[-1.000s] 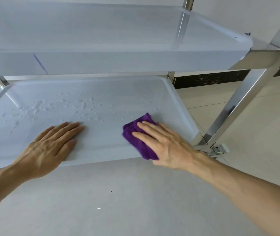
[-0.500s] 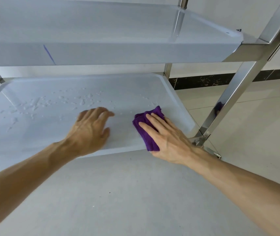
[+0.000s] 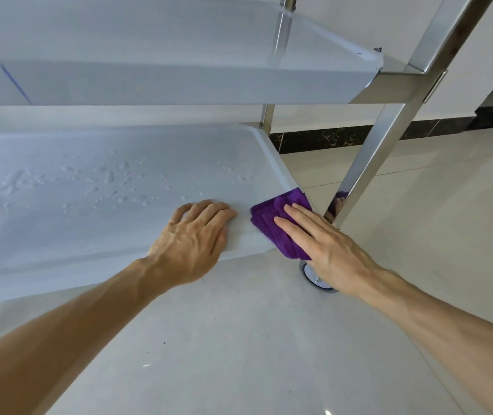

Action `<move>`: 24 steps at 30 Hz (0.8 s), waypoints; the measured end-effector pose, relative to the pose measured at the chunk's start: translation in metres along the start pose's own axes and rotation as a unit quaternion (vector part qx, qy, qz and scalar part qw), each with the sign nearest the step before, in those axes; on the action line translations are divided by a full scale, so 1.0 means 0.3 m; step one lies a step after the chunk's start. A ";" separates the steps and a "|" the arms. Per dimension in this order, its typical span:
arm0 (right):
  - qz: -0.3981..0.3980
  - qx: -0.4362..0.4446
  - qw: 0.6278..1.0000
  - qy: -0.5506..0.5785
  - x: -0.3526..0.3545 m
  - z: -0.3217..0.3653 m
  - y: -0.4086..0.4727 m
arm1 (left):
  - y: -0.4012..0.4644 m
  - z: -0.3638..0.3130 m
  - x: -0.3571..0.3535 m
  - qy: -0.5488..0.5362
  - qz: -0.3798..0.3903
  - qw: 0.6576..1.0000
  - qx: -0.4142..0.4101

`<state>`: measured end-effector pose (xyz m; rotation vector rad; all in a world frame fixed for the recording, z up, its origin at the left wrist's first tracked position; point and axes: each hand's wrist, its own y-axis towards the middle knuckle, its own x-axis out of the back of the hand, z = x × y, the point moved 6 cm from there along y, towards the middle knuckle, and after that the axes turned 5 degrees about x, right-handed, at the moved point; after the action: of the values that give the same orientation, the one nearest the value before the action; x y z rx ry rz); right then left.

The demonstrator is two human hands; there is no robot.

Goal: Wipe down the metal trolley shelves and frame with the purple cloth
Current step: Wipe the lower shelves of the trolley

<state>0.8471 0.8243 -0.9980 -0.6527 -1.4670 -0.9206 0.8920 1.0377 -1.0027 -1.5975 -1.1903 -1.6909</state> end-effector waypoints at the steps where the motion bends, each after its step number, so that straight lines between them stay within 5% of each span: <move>1: -0.011 -0.005 1.000 0.020 0.014 -0.002 -0.020 | 0.000 0.002 -0.002 0.001 0.002 1.000 0.004; 5: -0.019 -0.064 0.989 0.135 0.063 -0.024 -0.133 | 0.008 0.002 -0.011 0.004 0.010 1.000 0.014; 9: -0.082 -0.218 0.931 0.281 0.151 -0.066 -0.279 | 0.015 -0.005 -0.006 0.002 0.008 1.000 0.010; 14: -0.246 -0.372 0.771 0.454 0.247 -0.161 -0.413 | 0.014 -0.016 0.000 -0.002 0.006 1.000 0.011; 17: -0.323 -0.358 0.689 0.541 0.336 -0.182 -0.376 | 0.012 -0.025 0.006 -0.008 0.001 1.000 0.007; 19: -0.363 -0.298 0.690 0.551 0.425 -0.170 -0.295 | 0.011 -0.029 0.014 -0.012 -0.008 1.000 0.005; 24: -0.411 -0.204 0.785 0.417 0.559 -0.096 -0.055 | 0.007 -0.029 0.013 -0.010 -0.013 1.000 0.012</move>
<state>0.8290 0.7711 -0.8364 0.1968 -0.6756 -1.9345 0.8886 1.0299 -0.9976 -1.5935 -1.2425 -1.6743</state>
